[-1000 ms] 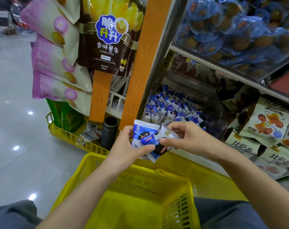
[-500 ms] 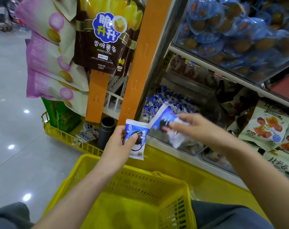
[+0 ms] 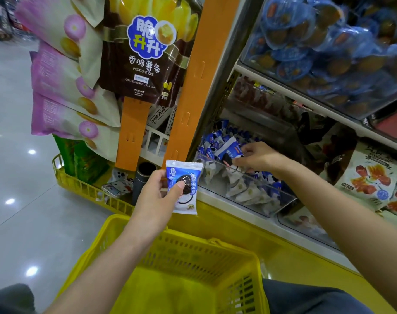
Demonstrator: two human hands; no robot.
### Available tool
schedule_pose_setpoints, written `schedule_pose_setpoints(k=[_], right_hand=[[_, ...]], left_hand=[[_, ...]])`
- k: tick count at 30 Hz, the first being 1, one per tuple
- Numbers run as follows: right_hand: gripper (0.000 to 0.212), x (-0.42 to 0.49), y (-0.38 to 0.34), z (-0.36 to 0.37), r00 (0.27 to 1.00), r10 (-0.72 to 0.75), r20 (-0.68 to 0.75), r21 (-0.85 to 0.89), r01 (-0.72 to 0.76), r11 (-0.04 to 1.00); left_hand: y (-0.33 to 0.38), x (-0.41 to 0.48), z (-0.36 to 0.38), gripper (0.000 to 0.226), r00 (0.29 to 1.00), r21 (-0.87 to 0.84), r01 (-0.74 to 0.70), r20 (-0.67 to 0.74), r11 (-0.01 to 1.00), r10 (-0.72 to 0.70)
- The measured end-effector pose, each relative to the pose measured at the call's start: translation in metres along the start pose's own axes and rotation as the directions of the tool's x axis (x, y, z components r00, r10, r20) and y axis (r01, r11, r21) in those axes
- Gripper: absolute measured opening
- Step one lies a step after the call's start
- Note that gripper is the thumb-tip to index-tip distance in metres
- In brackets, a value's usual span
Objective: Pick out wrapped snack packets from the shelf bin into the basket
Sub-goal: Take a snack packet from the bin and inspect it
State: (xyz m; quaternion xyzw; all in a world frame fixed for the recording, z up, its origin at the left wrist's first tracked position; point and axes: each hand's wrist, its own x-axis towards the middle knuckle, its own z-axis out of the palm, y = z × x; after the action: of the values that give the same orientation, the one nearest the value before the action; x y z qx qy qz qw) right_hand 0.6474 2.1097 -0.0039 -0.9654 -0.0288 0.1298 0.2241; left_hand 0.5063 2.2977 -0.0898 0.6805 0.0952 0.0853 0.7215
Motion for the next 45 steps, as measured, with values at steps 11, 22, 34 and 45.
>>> schedule_pose_setpoints(k=[11, 22, 34, 45], right_hand=[[0.041, 0.016, -0.001, 0.002, 0.999, -0.032, -0.023, -0.094, 0.03, 0.995], [0.037, 0.009, 0.006, -0.008, 0.996, 0.012, -0.083, 0.105, -0.003, 0.994], [0.021, 0.01, -0.001, -0.018, 0.994, -0.05, 0.096, -0.214, 0.069, 0.974], [0.038, 0.024, -0.009, 0.021, 0.999, -0.038, 0.032, -0.048, 0.039, 0.998]], left_hand=[[0.003, 0.0, 0.002, 0.018, 1.0, -0.033, 0.001, 0.026, 0.999, 0.0], [0.006, -0.001, 0.0, 0.018, 0.999, -0.046, 0.005, 0.031, 0.999, -0.004], [0.005, -0.002, -0.001, 0.015, 1.0, -0.05, 0.003, 0.03, 0.999, -0.001], [0.005, -0.002, 0.001, 0.014, 0.999, -0.043, 0.003, 0.032, 0.999, -0.001]])
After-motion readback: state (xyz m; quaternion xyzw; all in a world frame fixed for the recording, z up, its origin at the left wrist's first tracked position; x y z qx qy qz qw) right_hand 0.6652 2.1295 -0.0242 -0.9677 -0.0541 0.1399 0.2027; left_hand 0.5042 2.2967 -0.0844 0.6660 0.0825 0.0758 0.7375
